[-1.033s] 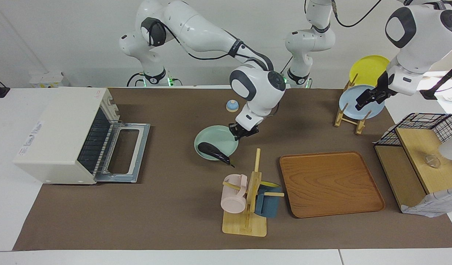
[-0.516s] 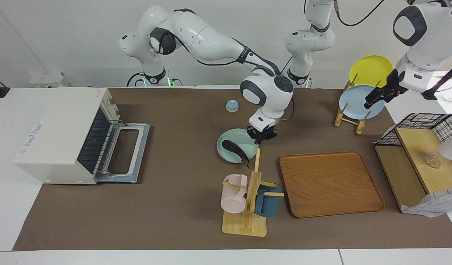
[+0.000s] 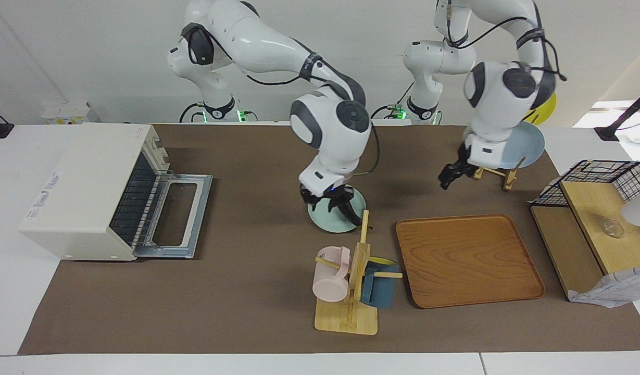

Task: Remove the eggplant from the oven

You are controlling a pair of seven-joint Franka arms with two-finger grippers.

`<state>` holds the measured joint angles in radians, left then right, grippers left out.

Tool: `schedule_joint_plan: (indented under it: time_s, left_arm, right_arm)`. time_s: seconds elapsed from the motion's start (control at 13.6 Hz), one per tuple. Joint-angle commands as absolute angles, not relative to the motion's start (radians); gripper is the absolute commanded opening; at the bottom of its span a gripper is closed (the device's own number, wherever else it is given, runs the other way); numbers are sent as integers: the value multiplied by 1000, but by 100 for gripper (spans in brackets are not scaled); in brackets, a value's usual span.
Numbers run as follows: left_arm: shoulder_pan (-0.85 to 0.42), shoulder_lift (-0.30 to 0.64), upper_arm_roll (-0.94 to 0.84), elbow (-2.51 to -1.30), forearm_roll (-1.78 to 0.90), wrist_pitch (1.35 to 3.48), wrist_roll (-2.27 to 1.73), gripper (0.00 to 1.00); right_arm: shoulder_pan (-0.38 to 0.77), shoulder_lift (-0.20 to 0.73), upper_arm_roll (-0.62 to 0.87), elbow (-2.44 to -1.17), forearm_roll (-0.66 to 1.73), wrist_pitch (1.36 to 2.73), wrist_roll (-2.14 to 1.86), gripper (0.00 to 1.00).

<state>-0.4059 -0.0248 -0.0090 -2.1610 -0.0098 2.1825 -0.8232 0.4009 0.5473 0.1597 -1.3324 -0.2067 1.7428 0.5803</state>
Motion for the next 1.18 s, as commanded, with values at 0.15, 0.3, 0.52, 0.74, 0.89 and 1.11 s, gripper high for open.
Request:
schedule_joint_plan:
  time_s: [0.15,0.3,0.52,0.74,0.89,1.11]
  left_arm:
    - [-697,170,11,-2103,-11,2427,-1155,100]
    - [-727,239,11,-2054,-11,2433,-1158,100]
    - [-732,284,11,-2051,-9,2450,-1108,100]
    - [-729,284,11,-2049,-9,2447,-1095,99]
    - [-733,282,11,-2049,-9,2444,-1098,42]
    - [-733,284,12,-2040,-11,2441,-1101,5]
  right_arm:
    - [163,233,175,-1951,-202,2014,373,0]
    - [83,236,175,-1999,-206,2046,315,0]
    - [46,249,173,-2060,-250,2077,301,0]
    - [15,247,173,-2072,-319,2072,290,0]
    - [17,245,173,-2074,-383,2066,272,0]
    - [23,255,175,-2004,-451,1994,247,0]
